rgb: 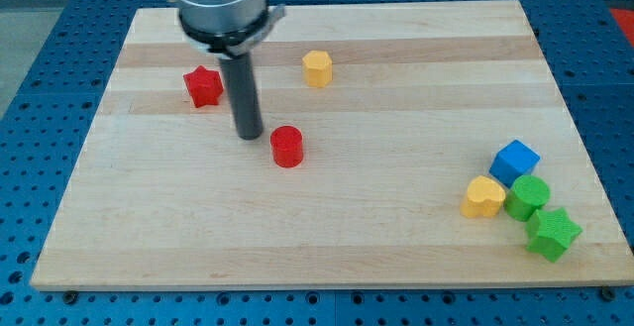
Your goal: Push the red circle closer to the yellow heart
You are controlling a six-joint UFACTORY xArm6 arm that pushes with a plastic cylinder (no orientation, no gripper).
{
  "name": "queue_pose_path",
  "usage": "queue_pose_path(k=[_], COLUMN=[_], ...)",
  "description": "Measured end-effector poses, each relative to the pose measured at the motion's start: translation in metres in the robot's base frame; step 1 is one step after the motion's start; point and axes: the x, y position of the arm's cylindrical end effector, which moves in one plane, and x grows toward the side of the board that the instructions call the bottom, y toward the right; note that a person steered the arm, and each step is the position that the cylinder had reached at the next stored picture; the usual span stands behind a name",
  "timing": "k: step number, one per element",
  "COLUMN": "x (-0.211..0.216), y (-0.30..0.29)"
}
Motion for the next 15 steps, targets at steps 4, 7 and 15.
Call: queue_pose_path(k=[4,7,15], x=[0.036,0.048,0.077], y=[0.110,0.182,0.220])
